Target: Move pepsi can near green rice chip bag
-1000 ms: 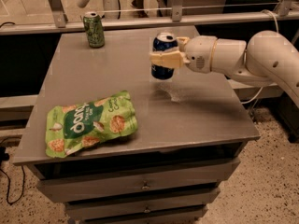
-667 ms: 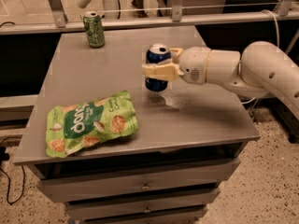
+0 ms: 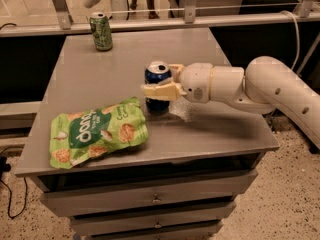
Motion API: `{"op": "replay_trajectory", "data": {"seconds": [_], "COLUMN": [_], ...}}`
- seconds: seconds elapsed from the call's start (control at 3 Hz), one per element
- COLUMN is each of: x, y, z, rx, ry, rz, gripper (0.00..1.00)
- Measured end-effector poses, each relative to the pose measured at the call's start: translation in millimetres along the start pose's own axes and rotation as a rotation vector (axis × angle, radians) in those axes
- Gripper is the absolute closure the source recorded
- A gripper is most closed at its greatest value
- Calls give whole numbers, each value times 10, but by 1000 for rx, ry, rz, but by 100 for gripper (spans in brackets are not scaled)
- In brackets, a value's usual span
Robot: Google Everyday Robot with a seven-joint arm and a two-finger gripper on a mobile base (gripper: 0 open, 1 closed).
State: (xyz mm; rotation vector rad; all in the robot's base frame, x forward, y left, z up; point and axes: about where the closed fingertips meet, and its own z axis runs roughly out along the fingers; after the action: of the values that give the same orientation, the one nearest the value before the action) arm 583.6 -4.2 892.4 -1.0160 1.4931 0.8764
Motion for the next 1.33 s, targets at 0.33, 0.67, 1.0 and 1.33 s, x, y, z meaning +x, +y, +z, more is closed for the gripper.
{"op": "replay_trajectory", "data": {"seconds": [0.33,0.67,1.0,1.33], "x": [46,74,88,58], "y": [98,157,200,172], "z": [68,102,123,69], "rx": [-24,-39,-49,-46], "ry": [0,1,3,5], "rz": [-15,-17,-13,-18], "gripper": [40,17,0,0]}}
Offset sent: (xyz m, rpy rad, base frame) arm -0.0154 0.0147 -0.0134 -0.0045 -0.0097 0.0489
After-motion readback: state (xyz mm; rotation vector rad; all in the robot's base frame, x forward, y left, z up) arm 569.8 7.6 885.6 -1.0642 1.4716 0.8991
